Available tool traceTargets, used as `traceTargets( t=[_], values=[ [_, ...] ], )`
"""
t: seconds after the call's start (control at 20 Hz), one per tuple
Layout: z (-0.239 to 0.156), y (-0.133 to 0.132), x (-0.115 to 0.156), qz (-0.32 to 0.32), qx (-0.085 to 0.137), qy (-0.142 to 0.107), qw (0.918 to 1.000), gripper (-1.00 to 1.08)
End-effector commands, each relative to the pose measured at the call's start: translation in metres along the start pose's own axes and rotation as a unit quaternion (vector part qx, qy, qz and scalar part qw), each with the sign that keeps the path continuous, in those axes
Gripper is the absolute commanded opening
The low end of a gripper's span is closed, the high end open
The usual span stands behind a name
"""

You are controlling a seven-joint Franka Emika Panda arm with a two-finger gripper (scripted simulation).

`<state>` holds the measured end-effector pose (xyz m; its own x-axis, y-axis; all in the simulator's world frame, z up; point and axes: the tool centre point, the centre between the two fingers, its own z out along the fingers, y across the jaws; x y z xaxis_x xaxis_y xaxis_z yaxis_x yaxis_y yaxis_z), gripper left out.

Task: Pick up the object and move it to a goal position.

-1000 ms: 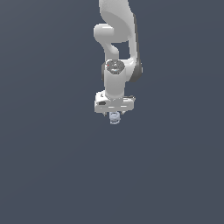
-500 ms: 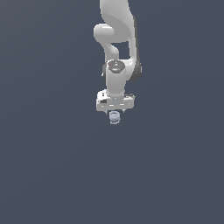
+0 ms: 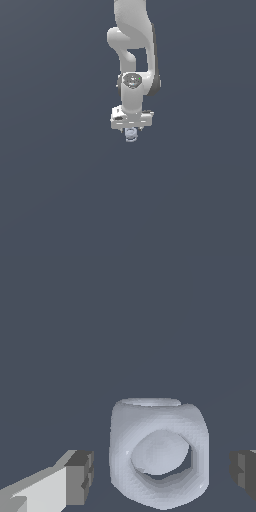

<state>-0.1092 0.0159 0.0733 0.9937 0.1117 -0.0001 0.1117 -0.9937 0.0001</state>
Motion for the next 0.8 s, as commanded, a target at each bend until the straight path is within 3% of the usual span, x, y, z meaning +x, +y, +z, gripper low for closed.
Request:
traceTargets(
  t=[0.0, 0.45, 0.5, 0.75],
  values=[
    [0.012, 0.000, -0.001, 0.000, 0.000, 0.000, 1.0000, 1.00],
    [0.034, 0.000, -0.001, 0.000, 0.000, 0.000, 1.0000, 1.00],
    [0.034, 0.000, -0.001, 0.000, 0.000, 0.000, 1.0000, -1.00],
    [0.034, 0.000, -0.001, 0.000, 0.000, 0.000, 1.0000, -1.00]
  ],
)
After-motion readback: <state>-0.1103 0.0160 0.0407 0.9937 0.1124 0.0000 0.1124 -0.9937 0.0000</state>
